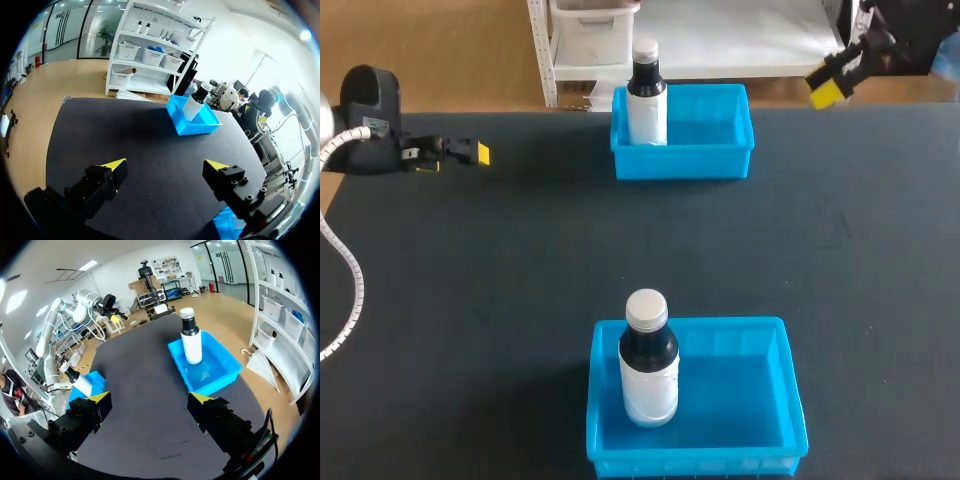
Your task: Pick up the bottle, and place it in the far bin if it is heavy, or in the near bin if it is light.
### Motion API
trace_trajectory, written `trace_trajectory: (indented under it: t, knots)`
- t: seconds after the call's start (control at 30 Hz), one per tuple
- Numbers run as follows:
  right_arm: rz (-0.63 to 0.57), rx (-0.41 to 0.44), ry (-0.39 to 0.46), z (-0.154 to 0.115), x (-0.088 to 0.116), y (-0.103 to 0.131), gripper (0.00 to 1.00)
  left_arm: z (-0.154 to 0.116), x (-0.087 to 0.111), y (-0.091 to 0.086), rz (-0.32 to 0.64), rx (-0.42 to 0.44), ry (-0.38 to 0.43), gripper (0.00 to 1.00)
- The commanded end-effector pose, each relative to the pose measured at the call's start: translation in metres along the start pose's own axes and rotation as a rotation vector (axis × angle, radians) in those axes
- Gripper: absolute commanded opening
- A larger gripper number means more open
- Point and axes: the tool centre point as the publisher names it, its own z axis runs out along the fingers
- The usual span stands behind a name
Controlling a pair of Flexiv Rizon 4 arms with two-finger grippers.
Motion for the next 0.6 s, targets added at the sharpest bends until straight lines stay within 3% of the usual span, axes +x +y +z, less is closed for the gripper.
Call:
trace_trajectory:
  t: [0.03,0.43,0.53,0.6]
  knots:
    - [0.014,0.679,-0.002,0.009,0.006,0.043,1.0,0.0,0.0,0.0,0.0,0.0,0.0,1.0]
    - [0.07,0.689,0.036,0.021,0.018,0.05,1.0,0.0,0.0,0.0,0.0,0.0,0.0,1.0]
    - [0.068,0.64,0.048,0.021,0.019,0.05,1.0,0.0,0.0,0.0,0.0,0.0,0.0,1.0]
    - [0.065,0.562,0.062,0.021,0.018,0.05,1.0,0.0,0.0,0.0,0.0,0.0,0.0,1.0]
